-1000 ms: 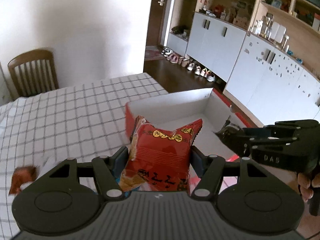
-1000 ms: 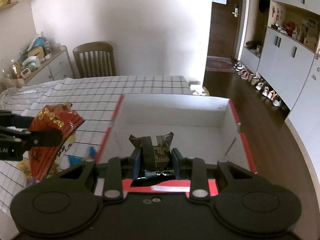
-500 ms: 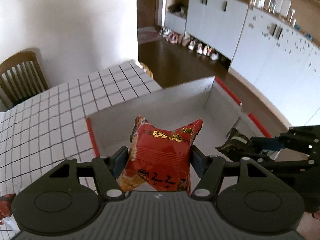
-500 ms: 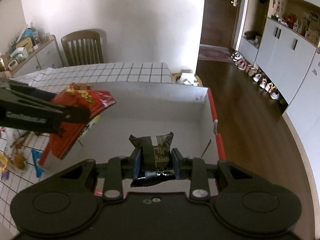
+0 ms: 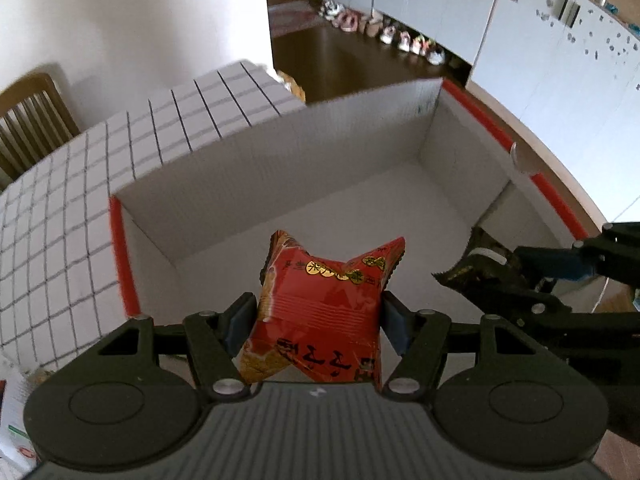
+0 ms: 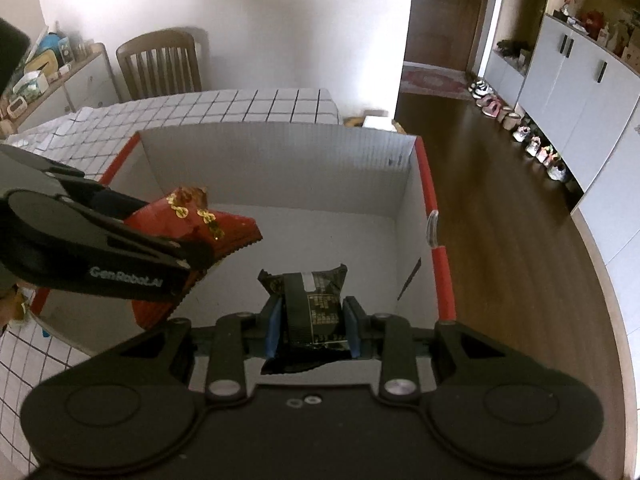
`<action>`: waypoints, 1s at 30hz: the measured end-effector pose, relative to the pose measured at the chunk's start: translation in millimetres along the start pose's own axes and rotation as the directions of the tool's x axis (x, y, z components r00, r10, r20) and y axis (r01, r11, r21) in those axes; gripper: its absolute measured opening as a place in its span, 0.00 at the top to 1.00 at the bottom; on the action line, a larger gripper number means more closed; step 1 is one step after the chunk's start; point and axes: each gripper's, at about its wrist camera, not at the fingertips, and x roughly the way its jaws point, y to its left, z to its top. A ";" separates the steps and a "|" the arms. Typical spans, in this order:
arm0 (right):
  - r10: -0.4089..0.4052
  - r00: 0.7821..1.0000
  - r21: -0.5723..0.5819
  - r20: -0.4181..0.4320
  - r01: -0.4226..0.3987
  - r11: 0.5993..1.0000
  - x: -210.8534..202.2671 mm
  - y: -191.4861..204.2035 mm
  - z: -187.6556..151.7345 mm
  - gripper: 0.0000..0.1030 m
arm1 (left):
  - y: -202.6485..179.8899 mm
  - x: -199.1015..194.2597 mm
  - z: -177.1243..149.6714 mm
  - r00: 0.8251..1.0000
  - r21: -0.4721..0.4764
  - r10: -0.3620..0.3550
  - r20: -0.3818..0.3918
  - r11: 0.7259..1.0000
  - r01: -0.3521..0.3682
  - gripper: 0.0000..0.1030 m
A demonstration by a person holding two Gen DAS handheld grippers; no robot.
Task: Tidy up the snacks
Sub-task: 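Open the left tool to drop the chip bag while the right tool releases the green pack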
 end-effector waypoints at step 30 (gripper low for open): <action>0.040 0.999 -0.016 0.031 -0.040 0.999 -32.3 -13.2 -5.7 0.42 | 13.5 -53.7 -25.3 0.991 -0.095 -0.056 0.122 0.993 0.068 0.31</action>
